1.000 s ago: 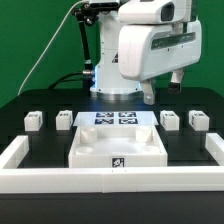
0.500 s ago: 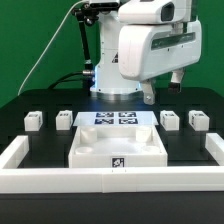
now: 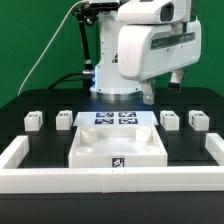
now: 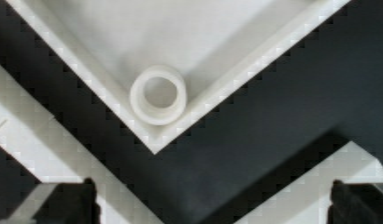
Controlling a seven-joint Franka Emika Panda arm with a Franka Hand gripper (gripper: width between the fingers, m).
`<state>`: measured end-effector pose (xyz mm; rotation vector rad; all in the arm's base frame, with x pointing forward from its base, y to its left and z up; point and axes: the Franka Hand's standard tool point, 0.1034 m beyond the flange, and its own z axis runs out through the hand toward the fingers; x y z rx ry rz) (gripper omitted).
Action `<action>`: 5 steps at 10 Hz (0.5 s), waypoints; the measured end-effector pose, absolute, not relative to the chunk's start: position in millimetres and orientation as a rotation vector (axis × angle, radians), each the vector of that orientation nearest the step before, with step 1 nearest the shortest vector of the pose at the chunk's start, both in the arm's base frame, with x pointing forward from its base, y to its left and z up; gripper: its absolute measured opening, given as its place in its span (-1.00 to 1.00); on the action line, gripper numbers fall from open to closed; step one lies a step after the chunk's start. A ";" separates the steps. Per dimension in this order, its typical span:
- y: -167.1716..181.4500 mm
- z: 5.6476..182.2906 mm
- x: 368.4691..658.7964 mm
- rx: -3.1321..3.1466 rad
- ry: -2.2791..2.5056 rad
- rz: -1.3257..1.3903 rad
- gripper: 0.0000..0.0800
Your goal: Assemble square table
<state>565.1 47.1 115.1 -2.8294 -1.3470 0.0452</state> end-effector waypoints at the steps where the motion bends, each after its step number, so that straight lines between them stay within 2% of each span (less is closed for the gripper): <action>1: 33.2 109.8 559.4 -2.760 -1.521 0.036 0.63; 3: 11.7 95.7 544.2 -2.590 -1.770 0.066 0.63; 5: 7.2 85.5 533.1 -2.490 -1.906 0.052 0.63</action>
Offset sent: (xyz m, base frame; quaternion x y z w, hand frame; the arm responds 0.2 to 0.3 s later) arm -0.0299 -0.0155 -0.0193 -0.0309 0.0276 -0.2927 0.9553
